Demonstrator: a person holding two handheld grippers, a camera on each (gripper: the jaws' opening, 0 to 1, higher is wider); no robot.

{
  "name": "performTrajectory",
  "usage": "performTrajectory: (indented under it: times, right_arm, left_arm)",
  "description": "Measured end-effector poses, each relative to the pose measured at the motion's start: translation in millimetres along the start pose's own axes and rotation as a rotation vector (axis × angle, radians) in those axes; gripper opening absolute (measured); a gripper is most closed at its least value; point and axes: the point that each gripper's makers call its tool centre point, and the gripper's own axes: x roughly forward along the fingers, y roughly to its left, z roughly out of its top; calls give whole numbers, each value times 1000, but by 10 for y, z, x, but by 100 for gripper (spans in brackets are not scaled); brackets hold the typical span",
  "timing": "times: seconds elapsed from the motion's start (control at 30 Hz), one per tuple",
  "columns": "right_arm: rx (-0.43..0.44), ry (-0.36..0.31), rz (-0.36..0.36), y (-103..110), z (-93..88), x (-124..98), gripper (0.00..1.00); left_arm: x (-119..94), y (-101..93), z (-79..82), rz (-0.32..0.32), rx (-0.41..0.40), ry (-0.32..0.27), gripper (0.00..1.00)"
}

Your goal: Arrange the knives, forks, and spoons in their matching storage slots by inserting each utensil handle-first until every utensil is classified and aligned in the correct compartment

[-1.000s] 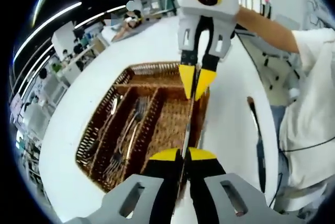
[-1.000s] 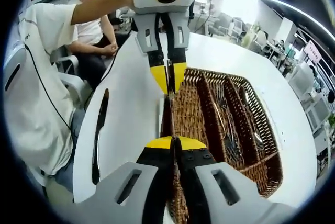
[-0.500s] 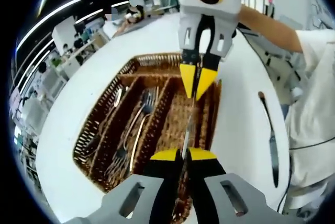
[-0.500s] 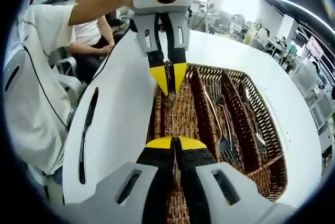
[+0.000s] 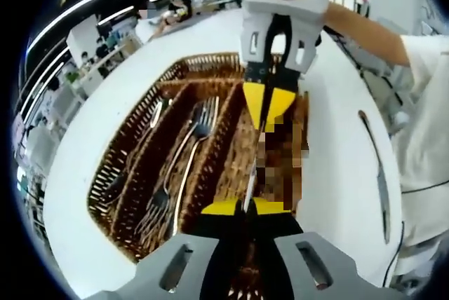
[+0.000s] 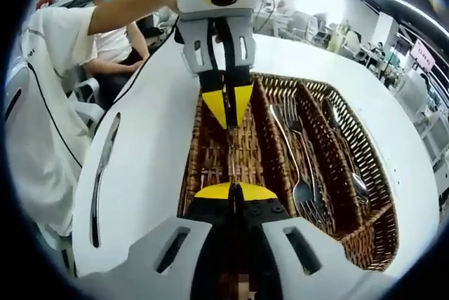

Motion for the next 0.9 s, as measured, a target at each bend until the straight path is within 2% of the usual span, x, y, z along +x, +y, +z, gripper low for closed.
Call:
performTrajectory:
  times: [0.33,0.9]
  right_arm:
    - [24,29,0,-62,-87,130,1]
    - [59,36,16,-101,-181,221,2]
  left_arm:
    - [115,53,-86,-11,-7,37,5]
    - [131,83,-109,-15,-16,26,5]
